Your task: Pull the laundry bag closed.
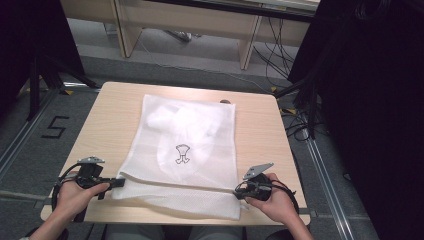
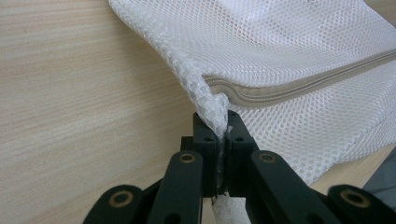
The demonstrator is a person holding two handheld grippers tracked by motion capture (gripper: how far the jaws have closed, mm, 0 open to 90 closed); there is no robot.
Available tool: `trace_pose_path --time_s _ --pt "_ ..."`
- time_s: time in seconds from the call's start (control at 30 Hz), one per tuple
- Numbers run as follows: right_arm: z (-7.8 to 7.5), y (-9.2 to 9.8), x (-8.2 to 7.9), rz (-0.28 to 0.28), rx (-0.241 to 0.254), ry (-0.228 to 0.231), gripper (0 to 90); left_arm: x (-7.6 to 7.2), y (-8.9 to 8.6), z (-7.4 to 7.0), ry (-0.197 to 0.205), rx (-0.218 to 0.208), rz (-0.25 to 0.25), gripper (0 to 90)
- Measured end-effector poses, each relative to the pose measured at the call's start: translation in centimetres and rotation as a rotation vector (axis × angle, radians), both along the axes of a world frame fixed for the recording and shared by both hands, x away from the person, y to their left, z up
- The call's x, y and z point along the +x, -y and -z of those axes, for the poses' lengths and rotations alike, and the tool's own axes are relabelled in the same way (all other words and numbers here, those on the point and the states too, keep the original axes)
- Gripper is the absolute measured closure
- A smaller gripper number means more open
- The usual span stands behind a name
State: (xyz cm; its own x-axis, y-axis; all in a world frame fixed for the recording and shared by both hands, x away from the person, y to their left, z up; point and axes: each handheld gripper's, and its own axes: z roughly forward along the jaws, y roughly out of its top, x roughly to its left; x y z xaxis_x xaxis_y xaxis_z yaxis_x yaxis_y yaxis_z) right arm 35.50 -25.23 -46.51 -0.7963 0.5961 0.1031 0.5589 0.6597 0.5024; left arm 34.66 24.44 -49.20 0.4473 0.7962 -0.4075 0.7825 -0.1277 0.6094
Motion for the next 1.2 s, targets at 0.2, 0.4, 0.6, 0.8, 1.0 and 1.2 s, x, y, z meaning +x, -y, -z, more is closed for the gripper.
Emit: trace_pose_path --time_s 0.2,0.4,0.6,0.8,1.0,1.2 --pt "0.4 -0.3 0.0 -0.003 -0.025 -0.020 82.4 0.0 0.2 0.2 0.000 0.016 0.001 85.0" --pt "0.5 -0.3 0.1 0.006 -0.001 -0.019 80.7 0.0 0.2 0.4 -0.002 0.086 0.037 82.6" --pt "0.6 -0.3 0.2 0.034 0.067 0.005 75.4 0.0 0.2 0.6 0.010 0.114 0.040 77.4" --pt "-0.1 0.2 0.6 0.107 0.141 0.103 66.7 -0.2 0.0 0.3 0.035 0.135 -0.009 59.0" --pt "-0.1 0.5 1.0 0.197 0.193 0.151 60.6 -0.6 -0.9 -0.6 0.142 0.154 -0.051 43.1" --pt "0.0 1.0 1.6 0.257 0.178 0.177 56.8 -0.6 -1.6 -0.8 0.193 0.146 -0.122 35.9"
